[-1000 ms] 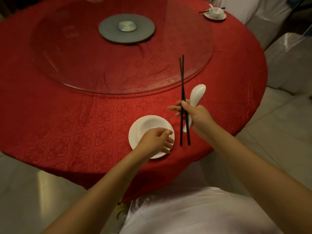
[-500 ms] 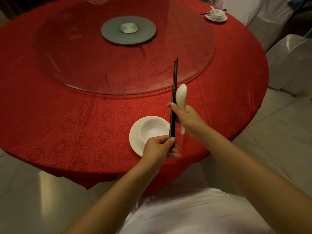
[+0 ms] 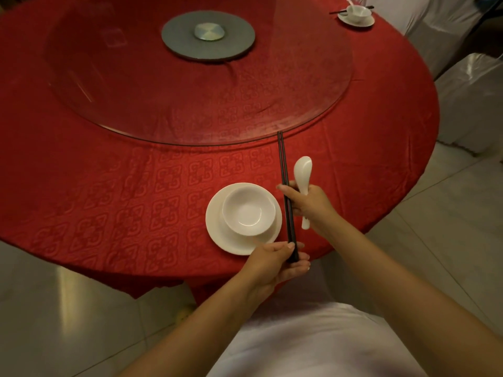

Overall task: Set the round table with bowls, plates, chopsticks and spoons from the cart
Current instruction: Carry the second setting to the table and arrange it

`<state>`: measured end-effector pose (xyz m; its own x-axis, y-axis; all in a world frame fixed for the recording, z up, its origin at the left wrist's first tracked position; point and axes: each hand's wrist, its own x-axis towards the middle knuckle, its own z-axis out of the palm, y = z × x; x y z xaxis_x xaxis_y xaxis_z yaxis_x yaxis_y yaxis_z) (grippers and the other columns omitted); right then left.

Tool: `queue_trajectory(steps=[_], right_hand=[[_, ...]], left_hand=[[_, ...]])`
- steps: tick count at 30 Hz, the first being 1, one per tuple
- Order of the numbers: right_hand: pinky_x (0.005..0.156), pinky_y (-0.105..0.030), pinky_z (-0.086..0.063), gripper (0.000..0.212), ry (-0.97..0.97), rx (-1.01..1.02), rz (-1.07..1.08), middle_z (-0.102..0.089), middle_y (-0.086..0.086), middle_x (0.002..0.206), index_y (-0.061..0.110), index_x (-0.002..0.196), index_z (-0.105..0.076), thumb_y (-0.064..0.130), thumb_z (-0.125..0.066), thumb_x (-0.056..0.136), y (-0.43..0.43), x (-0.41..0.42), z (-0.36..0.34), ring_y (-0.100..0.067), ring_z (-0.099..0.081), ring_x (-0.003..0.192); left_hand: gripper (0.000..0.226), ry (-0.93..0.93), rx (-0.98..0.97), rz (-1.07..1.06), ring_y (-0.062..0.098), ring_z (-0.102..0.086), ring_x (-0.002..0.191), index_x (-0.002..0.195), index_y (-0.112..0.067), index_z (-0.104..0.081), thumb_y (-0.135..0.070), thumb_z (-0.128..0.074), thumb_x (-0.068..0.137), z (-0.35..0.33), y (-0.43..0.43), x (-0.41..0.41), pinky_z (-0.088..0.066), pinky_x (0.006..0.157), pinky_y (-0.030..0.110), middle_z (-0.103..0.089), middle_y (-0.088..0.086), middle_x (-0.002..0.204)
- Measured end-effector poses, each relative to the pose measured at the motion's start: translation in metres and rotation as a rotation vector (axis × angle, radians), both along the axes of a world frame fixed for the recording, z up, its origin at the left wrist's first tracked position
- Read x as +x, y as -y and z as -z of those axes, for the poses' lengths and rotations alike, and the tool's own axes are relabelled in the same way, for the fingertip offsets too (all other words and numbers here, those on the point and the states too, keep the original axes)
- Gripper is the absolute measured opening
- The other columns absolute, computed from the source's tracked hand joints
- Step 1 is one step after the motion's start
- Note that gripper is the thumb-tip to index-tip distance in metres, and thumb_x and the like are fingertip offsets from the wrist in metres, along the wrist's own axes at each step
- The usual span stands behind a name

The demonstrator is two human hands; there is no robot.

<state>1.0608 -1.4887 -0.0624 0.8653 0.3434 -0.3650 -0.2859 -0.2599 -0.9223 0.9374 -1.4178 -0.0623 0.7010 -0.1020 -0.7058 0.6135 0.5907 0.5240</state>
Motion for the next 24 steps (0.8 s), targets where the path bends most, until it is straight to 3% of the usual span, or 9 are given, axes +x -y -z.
queue_trajectory(steps=[10, 13, 17, 24], right_hand=[[0.038, -0.015, -0.036, 0.010, -0.013, -0.195, 0.086, -0.045, 0.001, 0.056, 0.007, 0.088, -0.061, 0.017, -0.062, 0.088, -0.003, 0.003, 0.053, -0.012, -0.041, 0.047], [0.044, -0.020, -0.038, 0.009, 0.018, -0.235, 0.060, -0.051, 0.001, 0.061, 0.005, 0.092, -0.062, 0.012, -0.064, 0.086, -0.002, 0.002, 0.063, -0.011, -0.044, 0.050], [0.050, -0.020, -0.040, 0.009, 0.061, -0.255, 0.029, -0.053, 0.003, 0.065, 0.010, 0.086, -0.058, 0.010, -0.066, 0.083, -0.003, 0.004, 0.069, -0.008, -0.049, 0.055], [0.050, -0.018, -0.041, 0.012, 0.072, -0.224, 0.010, -0.053, 0.005, 0.065, 0.015, 0.079, -0.055, 0.013, -0.066, 0.084, -0.003, 0.004, 0.075, -0.006, -0.051, 0.057]], left_hand=[[0.026, -0.172, -0.082, -0.169, 0.014, -0.059, 0.062, 0.084, -0.001, -0.059, -0.009, -0.040, 0.099, 0.037, 0.018, 0.001, -0.057, 0.052, 0.018, -0.059, 0.012, 0.075], [0.025, -0.212, -0.103, -0.202, 0.016, -0.058, 0.067, 0.084, -0.001, -0.058, -0.008, -0.039, 0.099, 0.045, 0.020, -0.001, -0.057, 0.051, 0.018, -0.059, 0.013, 0.077], [0.024, -0.223, -0.098, -0.228, 0.015, -0.059, 0.067, 0.086, -0.003, -0.059, -0.009, -0.040, 0.099, 0.054, 0.019, -0.003, -0.058, 0.053, 0.018, -0.060, 0.012, 0.079], [0.018, -0.197, -0.121, -0.214, 0.010, -0.066, 0.049, 0.090, -0.002, -0.060, -0.010, -0.045, 0.097, 0.059, 0.018, -0.004, -0.059, 0.057, 0.022, -0.064, 0.013, 0.079]])
